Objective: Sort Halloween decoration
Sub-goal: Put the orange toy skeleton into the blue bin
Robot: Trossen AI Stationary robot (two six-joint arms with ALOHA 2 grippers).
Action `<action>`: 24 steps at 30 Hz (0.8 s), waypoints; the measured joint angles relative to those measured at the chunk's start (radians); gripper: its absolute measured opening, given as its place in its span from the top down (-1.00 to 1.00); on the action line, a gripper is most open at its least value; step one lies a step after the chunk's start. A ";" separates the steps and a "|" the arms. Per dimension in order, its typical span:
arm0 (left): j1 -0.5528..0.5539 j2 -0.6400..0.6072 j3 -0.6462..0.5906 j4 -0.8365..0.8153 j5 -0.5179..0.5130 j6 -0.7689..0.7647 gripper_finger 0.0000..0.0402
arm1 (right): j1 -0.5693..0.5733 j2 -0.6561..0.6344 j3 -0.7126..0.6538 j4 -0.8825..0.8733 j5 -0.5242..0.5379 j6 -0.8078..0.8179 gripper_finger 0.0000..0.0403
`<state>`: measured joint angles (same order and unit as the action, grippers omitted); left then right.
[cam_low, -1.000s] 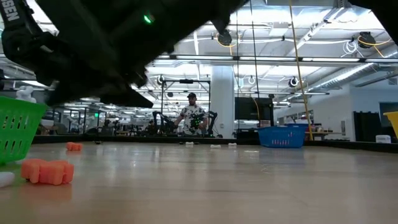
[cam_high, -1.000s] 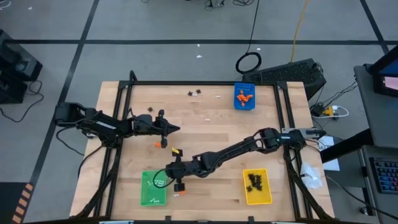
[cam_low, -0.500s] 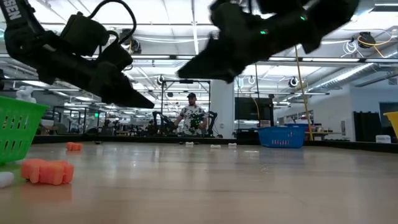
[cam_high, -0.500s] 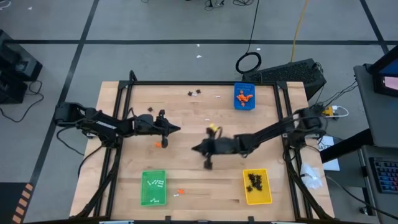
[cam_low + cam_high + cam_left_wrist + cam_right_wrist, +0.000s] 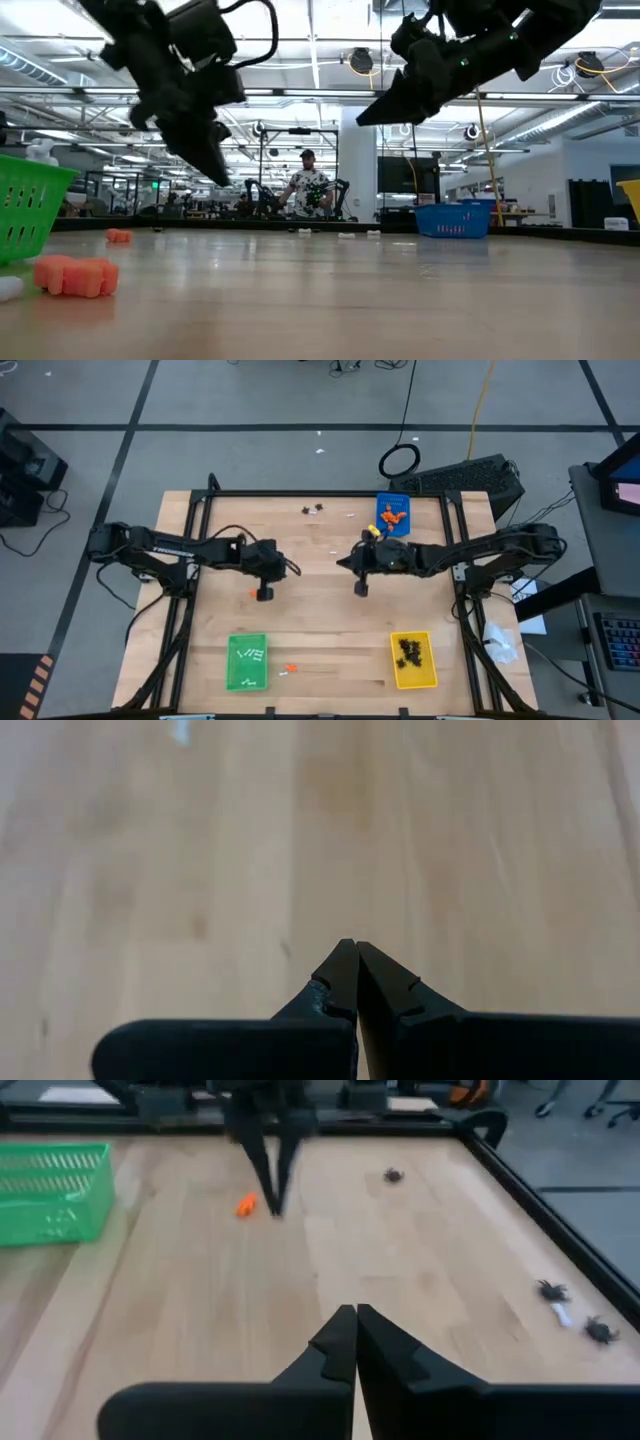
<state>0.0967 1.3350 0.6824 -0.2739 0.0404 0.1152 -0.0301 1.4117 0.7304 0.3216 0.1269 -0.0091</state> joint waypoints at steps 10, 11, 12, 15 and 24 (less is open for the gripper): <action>-0.122 0.000 0.128 -0.488 -0.007 -0.063 0.98 | -0.003 -0.029 0.000 -0.075 0.001 -0.030 1.00; -0.134 0.004 0.128 -0.499 -0.008 -0.081 0.95 | -0.002 -0.029 0.000 -0.075 0.001 -0.030 1.00; -0.146 0.010 0.128 -0.511 -0.009 -0.096 0.92 | -0.001 -0.030 0.000 -0.074 0.002 -0.027 1.00; -0.181 0.024 0.128 -0.536 -0.018 -0.118 0.75 | 0.006 -0.030 0.000 -0.077 0.001 -0.012 1.00; -0.224 0.133 0.121 -0.543 -0.084 -0.066 0.19 | 0.026 -0.030 0.000 -0.064 0.002 -0.017 1.00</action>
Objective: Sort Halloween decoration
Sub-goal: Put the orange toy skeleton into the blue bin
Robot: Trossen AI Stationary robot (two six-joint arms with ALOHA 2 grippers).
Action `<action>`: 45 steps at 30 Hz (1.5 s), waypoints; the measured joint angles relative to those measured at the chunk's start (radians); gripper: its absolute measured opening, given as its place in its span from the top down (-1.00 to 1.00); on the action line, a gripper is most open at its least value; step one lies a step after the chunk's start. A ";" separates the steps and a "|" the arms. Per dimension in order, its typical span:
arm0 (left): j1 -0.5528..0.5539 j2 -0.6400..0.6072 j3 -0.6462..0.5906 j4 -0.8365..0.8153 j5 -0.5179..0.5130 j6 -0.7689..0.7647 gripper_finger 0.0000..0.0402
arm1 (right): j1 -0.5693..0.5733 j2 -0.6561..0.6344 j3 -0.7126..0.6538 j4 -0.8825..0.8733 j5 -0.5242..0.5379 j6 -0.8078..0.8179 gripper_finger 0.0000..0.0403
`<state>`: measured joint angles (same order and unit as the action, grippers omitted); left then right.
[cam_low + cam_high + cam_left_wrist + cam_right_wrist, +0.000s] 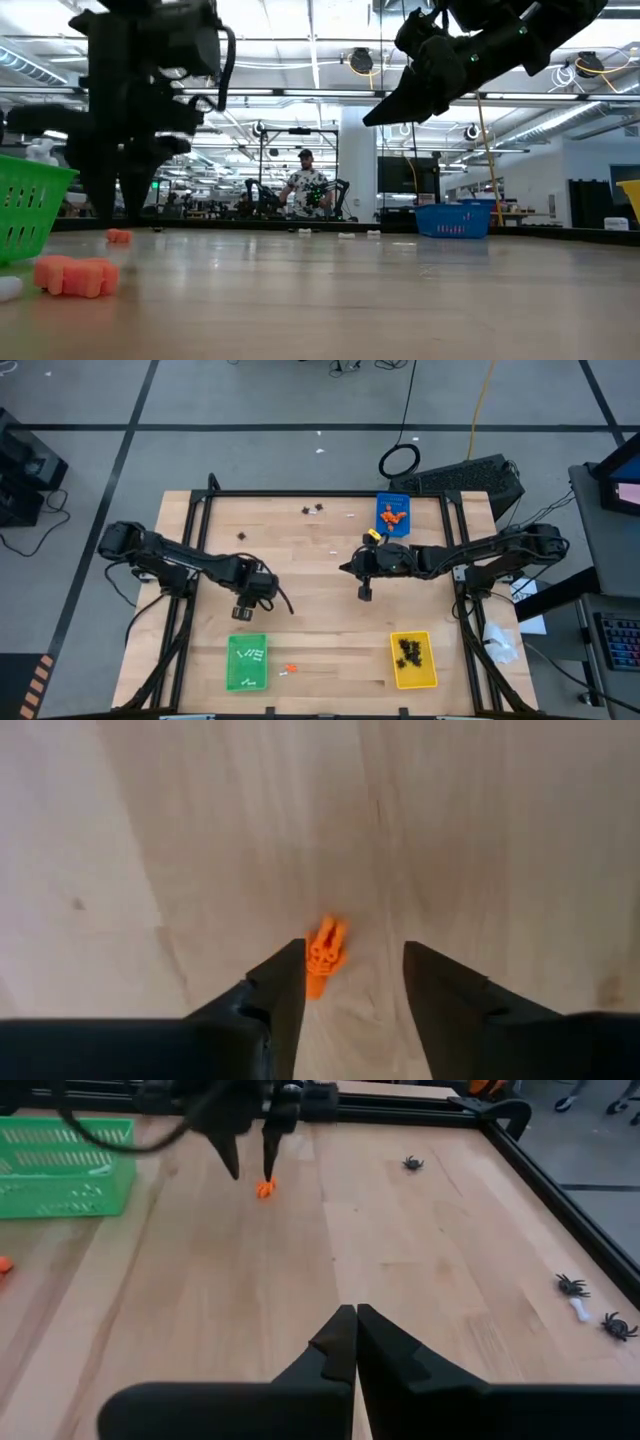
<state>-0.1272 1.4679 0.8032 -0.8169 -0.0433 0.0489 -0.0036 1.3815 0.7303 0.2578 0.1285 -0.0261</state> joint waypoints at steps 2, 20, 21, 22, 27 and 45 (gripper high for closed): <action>0.000 0.037 -0.008 -0.001 -0.014 0.013 0.15 | 0.000 0.000 0.000 -0.001 0.000 0.002 1.00; 0.005 0.167 0.036 -0.013 -0.019 0.020 0.93 | 0.039 -0.078 0.000 -0.087 0.004 -0.031 1.00; 0.008 0.170 0.048 -0.018 -0.019 0.018 0.93 | 0.047 -0.097 0.000 -0.100 0.014 -0.036 1.00; 0.012 0.171 0.059 -0.011 -0.013 0.012 0.92 | 0.057 -0.119 0.002 -0.120 0.039 -0.040 1.00; 0.052 0.169 0.115 0.273 0.067 -0.070 0.92 | 0.103 -0.220 -0.022 -0.205 0.182 -0.039 1.00; 0.199 0.491 0.440 0.928 0.024 -0.120 0.93 | 0.184 -0.497 -0.188 -0.163 0.244 -0.002 1.00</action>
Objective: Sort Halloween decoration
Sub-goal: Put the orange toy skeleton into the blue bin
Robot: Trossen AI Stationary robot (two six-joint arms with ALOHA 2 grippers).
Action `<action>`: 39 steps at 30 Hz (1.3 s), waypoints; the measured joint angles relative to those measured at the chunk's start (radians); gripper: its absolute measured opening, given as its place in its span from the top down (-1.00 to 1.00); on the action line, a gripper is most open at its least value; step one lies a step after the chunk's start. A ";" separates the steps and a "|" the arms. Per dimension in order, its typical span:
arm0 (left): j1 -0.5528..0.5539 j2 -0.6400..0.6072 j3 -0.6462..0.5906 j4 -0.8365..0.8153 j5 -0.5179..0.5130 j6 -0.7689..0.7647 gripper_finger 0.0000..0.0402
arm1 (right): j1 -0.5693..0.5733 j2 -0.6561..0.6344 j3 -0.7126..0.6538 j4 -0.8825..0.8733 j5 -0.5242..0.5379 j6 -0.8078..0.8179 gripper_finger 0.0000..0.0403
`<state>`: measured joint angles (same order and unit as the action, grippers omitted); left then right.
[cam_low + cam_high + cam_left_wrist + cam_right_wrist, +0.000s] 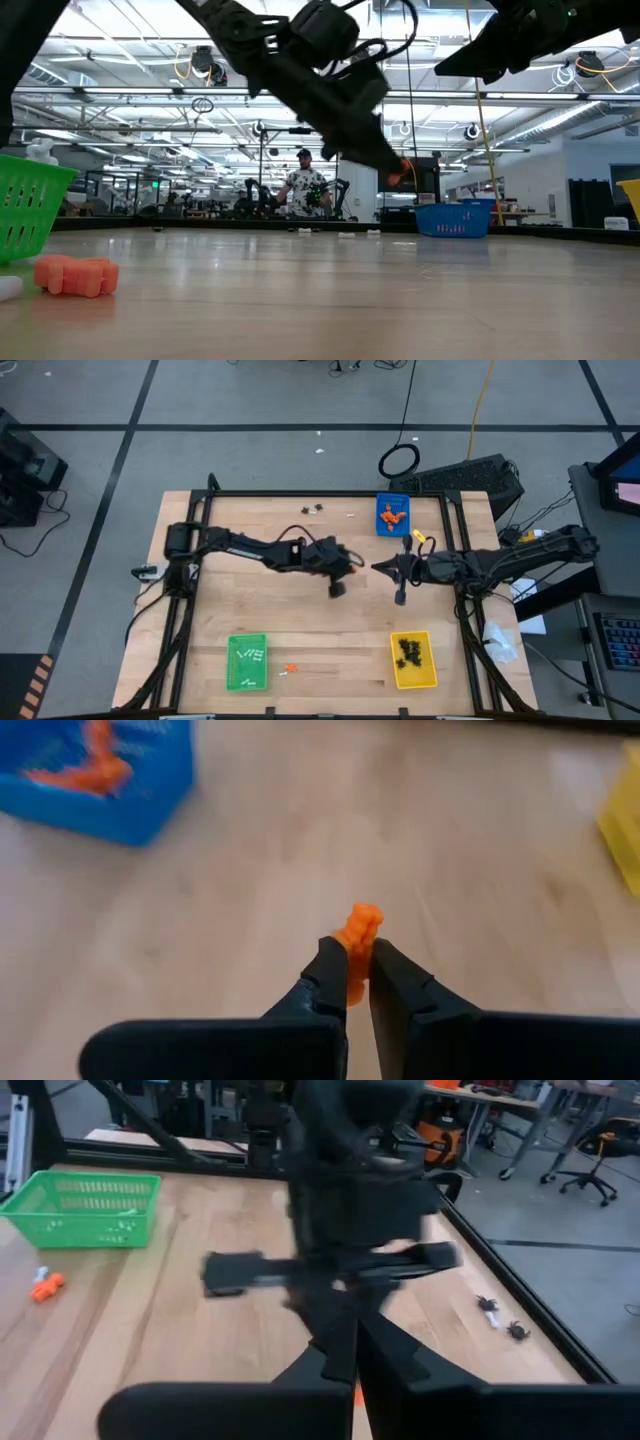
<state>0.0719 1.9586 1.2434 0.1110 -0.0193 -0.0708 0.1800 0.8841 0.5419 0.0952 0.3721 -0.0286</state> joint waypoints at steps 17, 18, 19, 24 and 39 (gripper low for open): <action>0.139 0.344 0.497 0.042 -0.076 -0.056 0.93 | 0.035 -0.009 -0.001 0.006 0.158 -0.010 1.00; 0.143 0.359 0.522 0.041 -0.076 -0.056 0.93 | 0.037 -0.010 -0.001 0.006 0.158 -0.010 1.00; 0.148 0.376 0.546 0.041 -0.076 -0.056 0.93 | 0.038 -0.010 0.000 0.007 0.158 -0.010 1.00; 0.173 0.447 0.619 0.030 -0.060 -0.075 0.93 | 0.038 -0.010 0.000 0.006 0.157 -0.010 1.00; 0.236 0.480 0.632 0.031 -0.004 -0.106 0.93 | 0.038 -0.010 0.000 0.007 0.156 -0.010 1.00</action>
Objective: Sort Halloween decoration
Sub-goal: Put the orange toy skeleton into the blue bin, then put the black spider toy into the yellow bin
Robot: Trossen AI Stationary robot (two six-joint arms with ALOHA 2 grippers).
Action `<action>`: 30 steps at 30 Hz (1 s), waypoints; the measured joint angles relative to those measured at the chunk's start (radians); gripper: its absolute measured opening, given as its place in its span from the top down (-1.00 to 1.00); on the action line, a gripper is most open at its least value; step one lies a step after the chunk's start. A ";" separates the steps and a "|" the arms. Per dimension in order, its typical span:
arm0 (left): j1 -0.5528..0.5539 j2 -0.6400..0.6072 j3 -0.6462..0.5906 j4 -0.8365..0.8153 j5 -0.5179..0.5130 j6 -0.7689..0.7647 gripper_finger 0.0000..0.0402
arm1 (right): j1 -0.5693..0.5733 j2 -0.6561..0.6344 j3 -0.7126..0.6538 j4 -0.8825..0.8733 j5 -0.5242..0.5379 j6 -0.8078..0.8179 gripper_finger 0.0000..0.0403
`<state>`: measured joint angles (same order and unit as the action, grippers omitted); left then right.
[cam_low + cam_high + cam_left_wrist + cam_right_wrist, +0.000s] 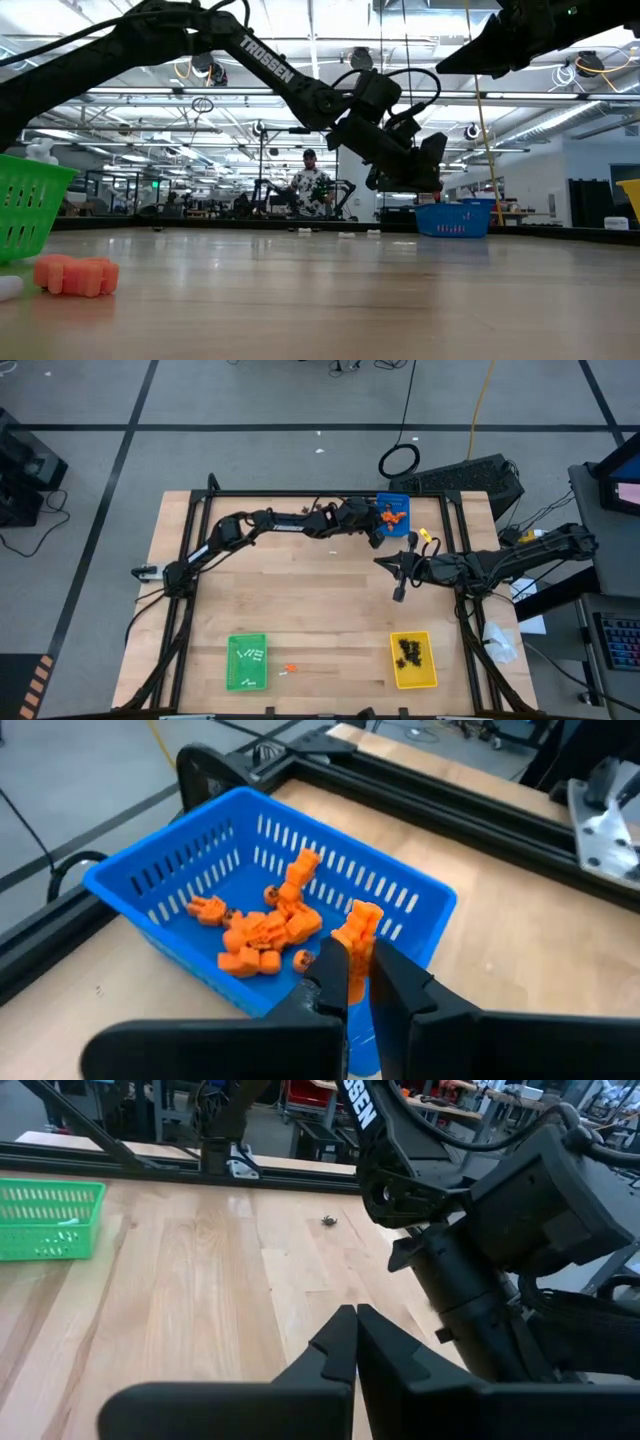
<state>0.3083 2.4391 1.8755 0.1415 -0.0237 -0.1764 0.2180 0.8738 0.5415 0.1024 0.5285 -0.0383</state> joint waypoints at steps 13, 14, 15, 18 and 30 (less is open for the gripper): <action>-0.009 0.006 0.000 0.008 0.017 0.000 0.44 | 0.000 0.000 0.000 0.001 -0.001 0.000 1.00; -0.009 0.006 0.000 0.009 0.017 0.000 0.41 | 0.000 0.000 0.000 0.000 -0.001 0.000 1.00; -0.010 0.006 0.000 0.009 0.017 0.000 0.38 | 0.000 0.000 0.000 0.000 -0.001 0.000 1.00; -0.010 0.002 -0.001 -0.005 0.018 0.000 0.35 | 0.000 0.000 0.000 -0.001 -0.001 0.000 1.00; -0.032 -0.173 -0.030 -0.305 -0.017 0.247 0.84 | 0.000 0.000 0.001 -0.003 -0.005 0.000 1.00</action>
<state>0.2761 2.2664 1.8458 -0.1639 -0.0404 0.0706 0.2184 0.8738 0.5426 0.0994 0.5232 -0.0380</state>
